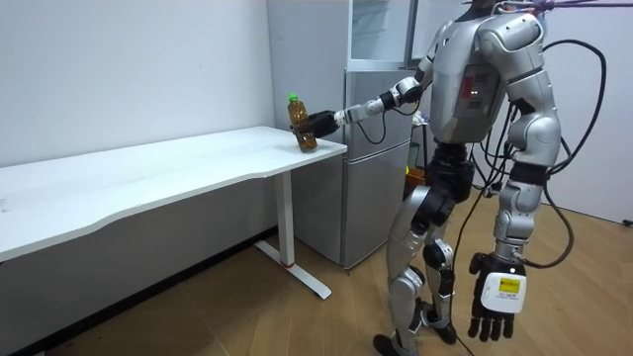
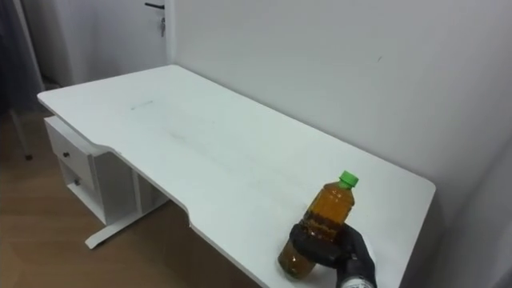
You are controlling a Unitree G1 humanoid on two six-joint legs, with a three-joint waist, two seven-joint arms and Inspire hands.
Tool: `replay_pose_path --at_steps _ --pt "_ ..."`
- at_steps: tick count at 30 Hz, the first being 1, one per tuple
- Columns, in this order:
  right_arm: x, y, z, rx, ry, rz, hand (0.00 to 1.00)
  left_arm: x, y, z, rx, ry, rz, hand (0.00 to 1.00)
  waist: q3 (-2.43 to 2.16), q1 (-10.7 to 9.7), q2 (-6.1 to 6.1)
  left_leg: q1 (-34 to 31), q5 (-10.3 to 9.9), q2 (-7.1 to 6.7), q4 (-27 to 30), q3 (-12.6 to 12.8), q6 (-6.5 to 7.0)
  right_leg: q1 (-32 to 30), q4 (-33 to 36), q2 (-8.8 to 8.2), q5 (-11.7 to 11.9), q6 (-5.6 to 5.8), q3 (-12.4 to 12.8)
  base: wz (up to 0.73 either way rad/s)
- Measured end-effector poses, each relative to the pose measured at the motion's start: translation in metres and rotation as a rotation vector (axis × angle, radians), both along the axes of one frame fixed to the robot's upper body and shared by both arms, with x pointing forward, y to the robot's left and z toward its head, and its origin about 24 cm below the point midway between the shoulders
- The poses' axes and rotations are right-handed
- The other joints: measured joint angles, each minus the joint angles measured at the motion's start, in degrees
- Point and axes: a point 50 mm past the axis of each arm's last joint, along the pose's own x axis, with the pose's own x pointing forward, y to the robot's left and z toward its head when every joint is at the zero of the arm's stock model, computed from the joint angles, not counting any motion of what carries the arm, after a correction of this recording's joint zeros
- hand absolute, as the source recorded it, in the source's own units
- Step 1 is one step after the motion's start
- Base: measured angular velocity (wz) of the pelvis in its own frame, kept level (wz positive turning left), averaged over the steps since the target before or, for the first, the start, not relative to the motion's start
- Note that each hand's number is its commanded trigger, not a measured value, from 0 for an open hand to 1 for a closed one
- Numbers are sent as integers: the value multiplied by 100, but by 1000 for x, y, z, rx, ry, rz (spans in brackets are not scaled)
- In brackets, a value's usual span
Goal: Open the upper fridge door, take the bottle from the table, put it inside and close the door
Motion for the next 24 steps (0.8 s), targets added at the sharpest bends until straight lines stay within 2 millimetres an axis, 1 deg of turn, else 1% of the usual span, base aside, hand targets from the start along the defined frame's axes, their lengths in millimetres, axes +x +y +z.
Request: replay_pose_path --at_steps 1,4,5,9,11,12,13,14,16,17,19,20,21,22,23,24 --pt "0 1 1 5 -2 12 100 1 0 0 0 -4 0 0 3 -1 4 -3 -1 1 -6 15 1 -3 1 -1 1 -2 32 -11" --pt "2 3 5 22 -16 31 100 7 0 0 7 -26 -7 0 -13 -43 -19 -38 -1 8 -8 56 3 -37 10 -8 3 -4 67 -7" --pt "2 4 7 28 -18 40 100 9 0 0 9 -33 -7 0 -11 -52 -16 -45 -1 12 -7 76 4 -48 12 -10 3 -4 79 -11" --pt "4 16 20 69 -64 129 100 11 2 1 22 -63 15 0 -6 -98 -9 32 -12 64 -2 308 21 -120 51 -17 4 -5 381 -26" --pt "5 22 32 84 -109 188 100 11 4 2 28 -69 24 0 -2 -215 -4 63 -19 86 -27 377 27 -120 50 -14 5 -7 436 -18" --pt "6 26 40 92 -145 224 100 12 5 2 31 -73 29 0 3 -307 5 108 -18 92 -72 408 27 -112 47 -10 5 -7 498 -21" --pt "6 29 48 97 -180 257 100 13 5 2 34 -78 37 0 10 -358 15 155 -18 108 -101 476 27 -110 44 -2 7 -11 602 -23" --pt "6 29 52 98 -196 273 100 14 5 2 34 -78 38 0 11 -383 21 178 -19 116 -109 511 27 -109 36 4 10 -16 664 -28" --pt "5 33 66 100 -254 328 100 14 5 2 33 -84 39 0 10 -530 34 265 -18 132 -177 603 28 -99 19 13 19 -27 810 -26" --pt "5 34 69 100 -267 338 100 14 5 2 32 -87 39 0 9 -552 33 279 -18 146 -180 648 28 -103 18 16 25 -32 850 -30" --pt "3 37 82 90 -320 374 100 16 6 2 34 -94 42 0 -1 -666 30 360 -19 190 -251 793 29 -120 10 28 59 -45 952 -33" --pt "3 37 86 86 -334 381 100 17 6 2 36 -97 43 0 -4 -695 29 370 -19 201 -270 816 29 -125 9 31 64 -51 966 -21" --pt "1 38 95 79 -366 397 100 21 7 2 39 -109 51 0 -8 -777 26 398 -19 208 -268 832 28 -118 7 38 68 -56 982 -17" --pt "0 39 103 74 -399 414 100 24 8 2 42 -117 51 0 -21 -815 33 434 -19 216 -271 869 28 -100 3 43 70 -58 1018 -14" --pt "-1 40 107 75 -415 421 100 25 8 2 42 -119 51 0 -35 -843 37 455 -19 218 -278 881 28 -88 -1 47 71 -58 1043 -14" --pt "-3 41 115 78 -446 431 100 26 7 2 42 -122 51 0 -60 -891 49 499 -19 221 -285 910 28 -62 -6 50 72 -57 1088 -11"
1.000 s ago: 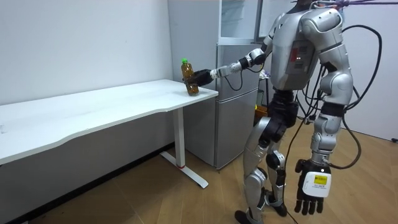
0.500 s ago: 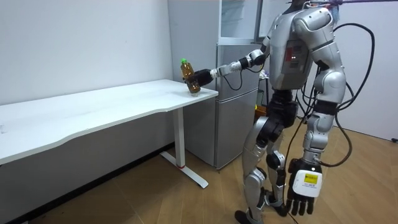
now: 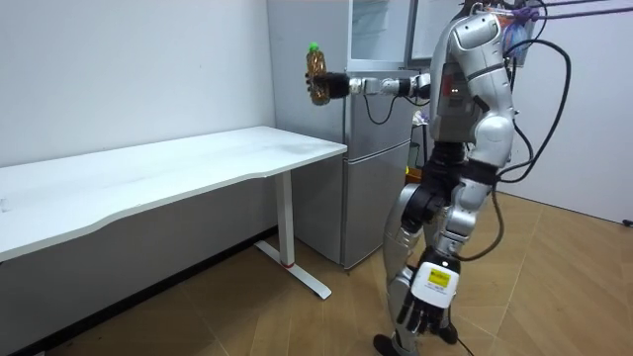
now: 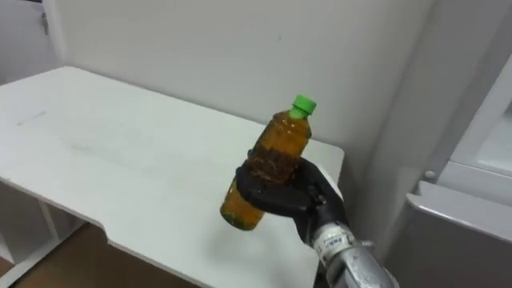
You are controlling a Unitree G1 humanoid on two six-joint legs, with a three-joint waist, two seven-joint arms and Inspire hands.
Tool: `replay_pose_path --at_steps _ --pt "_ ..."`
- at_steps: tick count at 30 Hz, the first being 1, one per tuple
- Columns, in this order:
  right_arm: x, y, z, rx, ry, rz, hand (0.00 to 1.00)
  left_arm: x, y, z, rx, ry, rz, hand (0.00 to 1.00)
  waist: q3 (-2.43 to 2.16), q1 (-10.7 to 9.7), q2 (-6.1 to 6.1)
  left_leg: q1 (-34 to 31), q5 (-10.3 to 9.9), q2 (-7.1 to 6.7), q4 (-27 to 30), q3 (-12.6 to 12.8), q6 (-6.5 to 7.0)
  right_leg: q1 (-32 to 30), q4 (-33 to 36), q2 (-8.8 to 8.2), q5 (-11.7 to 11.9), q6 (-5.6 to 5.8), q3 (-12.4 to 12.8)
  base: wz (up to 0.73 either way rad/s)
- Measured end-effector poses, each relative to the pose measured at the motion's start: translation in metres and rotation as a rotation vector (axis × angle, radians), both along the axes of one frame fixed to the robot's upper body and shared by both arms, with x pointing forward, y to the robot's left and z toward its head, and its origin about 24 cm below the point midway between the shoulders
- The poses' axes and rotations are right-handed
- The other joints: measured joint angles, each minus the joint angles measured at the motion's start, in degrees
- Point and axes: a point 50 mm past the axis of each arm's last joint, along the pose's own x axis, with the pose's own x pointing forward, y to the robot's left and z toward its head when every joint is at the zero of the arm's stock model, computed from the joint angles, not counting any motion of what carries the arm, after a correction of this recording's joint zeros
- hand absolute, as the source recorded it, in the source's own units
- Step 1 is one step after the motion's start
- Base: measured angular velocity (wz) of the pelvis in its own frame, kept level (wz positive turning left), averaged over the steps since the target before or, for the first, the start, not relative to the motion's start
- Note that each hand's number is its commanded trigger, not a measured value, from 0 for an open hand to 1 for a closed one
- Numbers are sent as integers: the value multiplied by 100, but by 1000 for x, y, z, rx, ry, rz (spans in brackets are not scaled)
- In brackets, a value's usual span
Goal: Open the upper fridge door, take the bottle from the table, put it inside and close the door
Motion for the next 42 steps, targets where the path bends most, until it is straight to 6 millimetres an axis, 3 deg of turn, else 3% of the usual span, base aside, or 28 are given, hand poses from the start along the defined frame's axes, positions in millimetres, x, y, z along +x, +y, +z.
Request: replay_pose_path --at_steps 3,4,8,13,17,20,26,30,34,38,42 --pt "-3 2 11 36 -36 30 100 0 -3 -2 -6 7 10 0 -12 -111 73 162 -22 26 -26 108 -7 115 -10 12 1 2 81 -13" --pt "-4 1 17 44 -55 39 100 0 -4 -3 -11 4 17 0 -39 -187 66 159 -30 36 -26 108 -9 115 -5 19 1 2 74 -6" --pt "-7 -4 31 81 -107 49 100 0 -7 -4 -19 1 24 0 -35 -242 92 218 -37 81 -27 198 -20 118 0 49 21 -28 144 -13" --pt "-13 -8 39 84 -153 54 100 -1 -8 -4 -14 19 -4 0 -100 -415 201 304 -41 94 -27 265 -21 161 21 52 44 -39 208 -6" --pt "-26 -11 40 79 -186 74 100 6 -7 -5 -20 5 -1 0 -107 -537 263 379 -46 104 -77 316 -14 167 43 49 48 -40 253 -8" --pt "-34 -8 46 83 -220 108 100 8 -8 -6 -23 3 0 0 -83 -658 306 444 -47 141 -96 456 -14 162 100 60 54 -50 397 -23" --pt "-44 -10 61 59 -300 103 100 13 -9 -6 -26 -9 -3 0 -111 -855 267 450 -61 201 -103 638 -27 40 116 112 100 -91 615 -20" --pt "-55 -27 78 37 -377 56 100 0 -8 -6 -23 8 12 0 -153 -1077 202 463 -62 205 -161 678 -27 26 137 114 99 -89 663 -4" --pt "-65 -50 100 39 -480 -34 100 -9 -9 -5 -25 26 18 0 -144 -1210 154 462 -61 233 -194 781 -30 -39 137 125 101 -93 716 -12" --pt "-73 -66 103 31 -508 -101 100 -10 -9 -5 -21 17 37 0 -145 -1359 137 466 -76 249 -189 817 -41 -18 114 142 102 -93 742 -3" --pt "-78 -84 93 13 -467 -179 100 -16 -12 -6 -28 27 53 0 -105 -1448 205 621 -156 294 -169 907 -66 83 99 186 106 -97 845 -16"
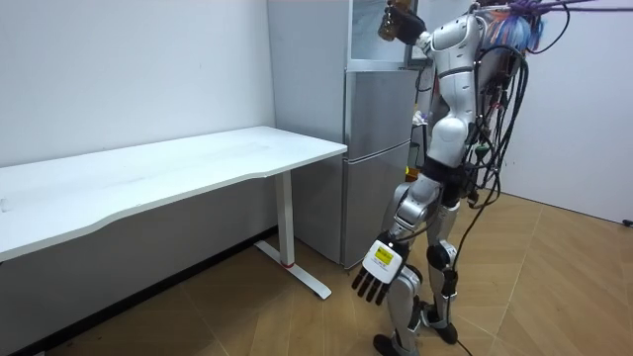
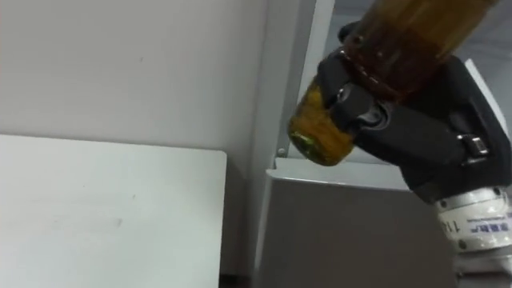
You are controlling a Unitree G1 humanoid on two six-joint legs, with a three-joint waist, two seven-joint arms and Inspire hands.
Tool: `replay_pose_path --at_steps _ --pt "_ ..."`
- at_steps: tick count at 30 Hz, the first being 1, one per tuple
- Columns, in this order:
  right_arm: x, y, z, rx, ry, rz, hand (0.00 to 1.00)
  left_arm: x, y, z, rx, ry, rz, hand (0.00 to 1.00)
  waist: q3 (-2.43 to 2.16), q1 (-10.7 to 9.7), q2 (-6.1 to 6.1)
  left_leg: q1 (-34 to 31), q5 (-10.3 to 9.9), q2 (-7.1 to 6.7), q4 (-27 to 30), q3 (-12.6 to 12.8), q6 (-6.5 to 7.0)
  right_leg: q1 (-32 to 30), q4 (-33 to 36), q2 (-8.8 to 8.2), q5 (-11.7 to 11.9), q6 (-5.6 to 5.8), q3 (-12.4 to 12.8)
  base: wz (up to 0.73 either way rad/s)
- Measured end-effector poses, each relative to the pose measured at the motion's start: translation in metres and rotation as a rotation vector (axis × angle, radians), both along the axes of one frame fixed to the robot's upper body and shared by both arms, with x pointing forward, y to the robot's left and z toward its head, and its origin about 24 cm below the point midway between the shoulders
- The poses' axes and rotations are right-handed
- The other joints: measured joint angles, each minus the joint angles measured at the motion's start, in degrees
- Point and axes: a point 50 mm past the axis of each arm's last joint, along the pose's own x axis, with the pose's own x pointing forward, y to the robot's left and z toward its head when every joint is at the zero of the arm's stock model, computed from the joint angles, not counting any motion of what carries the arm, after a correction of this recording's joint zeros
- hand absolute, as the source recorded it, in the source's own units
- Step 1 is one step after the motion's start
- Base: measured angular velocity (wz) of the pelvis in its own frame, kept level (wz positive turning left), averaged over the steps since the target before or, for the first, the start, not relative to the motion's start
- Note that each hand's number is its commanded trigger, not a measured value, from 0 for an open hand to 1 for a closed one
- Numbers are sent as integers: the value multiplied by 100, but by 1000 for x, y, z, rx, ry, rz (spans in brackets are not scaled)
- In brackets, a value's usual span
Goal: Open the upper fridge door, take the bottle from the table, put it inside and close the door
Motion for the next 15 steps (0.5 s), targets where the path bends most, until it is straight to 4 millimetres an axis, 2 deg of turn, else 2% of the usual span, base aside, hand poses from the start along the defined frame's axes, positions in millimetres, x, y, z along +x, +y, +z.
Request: replay_pose_path --at_steps 2,3,8,11,15 --pt "-2 -8 -6 0 26 -36 100 -3 0 -1 -2 12 8 0 5 -36 20 28 -16 3 0 0 -7 16 0 6 -1 1 4 -5" --pt "-3 -12 -9 -5 37 -59 100 -5 -1 -1 -5 19 11 0 15 -124 24 21 -16 2 0 0 -7 9 1 5 -1 1 4 0" --pt "-2 -25 -12 5 55 -122 100 -6 -4 -3 -13 23 19 0 26 -307 35 -22 -15 -1 -6 4 -7 -60 20 2 -2 2 16 0" --pt "-3 -31 -10 13 50 -151 100 -4 -4 -3 -12 18 30 0 29 -320 24 -12 -15 1 -19 13 -7 -59 20 2 -4 4 13 0" --pt "-1 -35 -14 20 70 -169 100 -3 -3 -3 -12 16 32 0 19 -313 -60 31 -16 0 -14 24 -7 -51 16 3 -3 4 7 0"
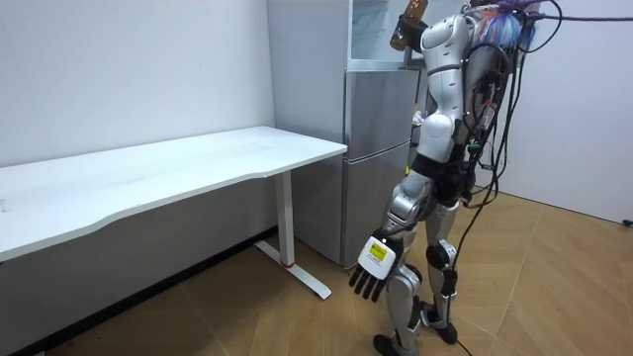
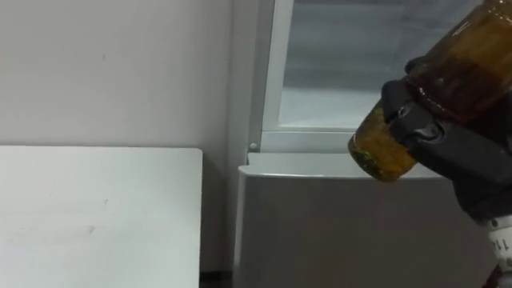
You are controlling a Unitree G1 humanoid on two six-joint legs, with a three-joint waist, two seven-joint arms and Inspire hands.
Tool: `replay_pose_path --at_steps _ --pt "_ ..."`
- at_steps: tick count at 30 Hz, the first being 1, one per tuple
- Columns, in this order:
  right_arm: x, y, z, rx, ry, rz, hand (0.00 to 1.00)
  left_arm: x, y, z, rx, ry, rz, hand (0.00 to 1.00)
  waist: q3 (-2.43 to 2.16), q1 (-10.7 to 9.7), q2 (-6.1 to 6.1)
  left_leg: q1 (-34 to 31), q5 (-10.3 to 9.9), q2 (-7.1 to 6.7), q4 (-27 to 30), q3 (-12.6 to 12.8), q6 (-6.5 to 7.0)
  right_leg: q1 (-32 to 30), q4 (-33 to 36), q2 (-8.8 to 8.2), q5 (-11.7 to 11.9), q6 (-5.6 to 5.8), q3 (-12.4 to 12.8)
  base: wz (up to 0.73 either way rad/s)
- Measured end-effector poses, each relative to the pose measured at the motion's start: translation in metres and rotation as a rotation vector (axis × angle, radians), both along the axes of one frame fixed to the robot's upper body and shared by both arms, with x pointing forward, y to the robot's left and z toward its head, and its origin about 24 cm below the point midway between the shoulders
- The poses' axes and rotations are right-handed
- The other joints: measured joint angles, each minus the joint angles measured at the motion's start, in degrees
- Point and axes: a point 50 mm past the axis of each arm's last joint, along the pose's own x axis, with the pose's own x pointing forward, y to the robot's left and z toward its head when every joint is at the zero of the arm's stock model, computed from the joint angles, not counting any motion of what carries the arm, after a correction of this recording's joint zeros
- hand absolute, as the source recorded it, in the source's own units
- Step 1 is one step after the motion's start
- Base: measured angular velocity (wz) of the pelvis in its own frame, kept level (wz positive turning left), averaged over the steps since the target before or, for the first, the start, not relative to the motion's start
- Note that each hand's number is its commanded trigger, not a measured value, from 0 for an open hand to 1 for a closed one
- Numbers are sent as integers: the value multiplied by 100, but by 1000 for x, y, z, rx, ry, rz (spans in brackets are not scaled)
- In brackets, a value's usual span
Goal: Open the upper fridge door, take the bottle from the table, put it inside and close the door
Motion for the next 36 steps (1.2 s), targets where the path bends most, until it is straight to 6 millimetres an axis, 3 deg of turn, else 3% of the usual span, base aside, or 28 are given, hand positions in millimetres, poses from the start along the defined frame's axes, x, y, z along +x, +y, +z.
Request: replay_pose_path --at_steps 8,15,21,26,31,36 --pt "2 -1 3 -82 0 -53 100 -2 1 0 -1 17 1 0 -6 121 -40 -7 -5 0 -31 -14 0 0 3 -2 -2 3 0 0" --pt "11 -9 10 -152 1 -132 100 0 4 1 2 10 2 0 35 252 -159 -46 -6 0 3 -19 0 7 -21 2 -2 3 -7 0" --pt "26 -26 2 -83 62 -215 100 1 6 2 10 10 -8 0 6 447 -204 -54 -7 -4 -1 -29 2 0 -23 1 -2 3 -17 0" --pt "38 -37 0 -31 92 -283 100 0 8 3 21 12 -7 0 20 463 -185 -105 -7 -5 16 -90 1 4 -25 3 -2 2 -82 7" --pt "53 -56 -16 112 196 -353 100 6 9 4 25 -4 -12 0 17 477 -182 -152 -7 -12 96 -191 0 21 -27 -1 -2 3 -187 12" --pt "56 -67 -32 128 277 -430 100 4 8 4 18 8 -8 0 11 491 -162 -229 -5 -14 118 -294 -2 -5 -27 -7 -2 3 -358 10"
